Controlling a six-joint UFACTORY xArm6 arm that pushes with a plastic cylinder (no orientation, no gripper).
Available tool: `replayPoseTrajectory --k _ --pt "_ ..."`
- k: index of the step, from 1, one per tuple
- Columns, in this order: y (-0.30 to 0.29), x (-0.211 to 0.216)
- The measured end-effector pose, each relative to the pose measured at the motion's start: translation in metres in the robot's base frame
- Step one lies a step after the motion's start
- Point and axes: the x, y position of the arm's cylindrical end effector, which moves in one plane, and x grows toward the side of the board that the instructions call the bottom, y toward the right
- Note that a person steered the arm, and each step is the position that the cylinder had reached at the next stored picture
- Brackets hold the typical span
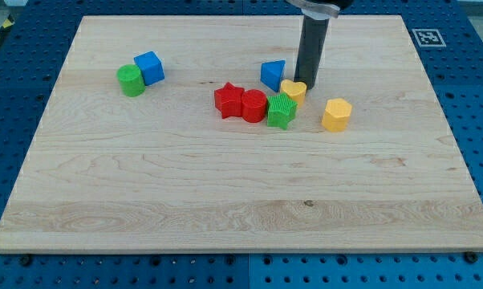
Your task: Slide the blue triangle closer to blue cube
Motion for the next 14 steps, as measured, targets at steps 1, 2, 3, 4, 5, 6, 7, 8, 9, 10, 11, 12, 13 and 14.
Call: replayPoseTrajectory --k 1,2,3,4,5,6,7,8,9,10,11,12,13,14 --pt "0.001 -0.004" --pt "-0.028 -0.004" --pt "-0.083 -0.008" --pt "-0.122 -0.009" --pt "-0.134 -0.008" --pt "-0.098 -0.006" --pt "-0.078 -0.020" --pt "-0.083 -0.048" --pt "-0.100 -0.048" --pt "-0.132 -0.048" --pt "-0.157 -0.048" --pt "-0.171 -0.044" --pt "-0.154 -0.029" --pt "-0.136 -0.018"
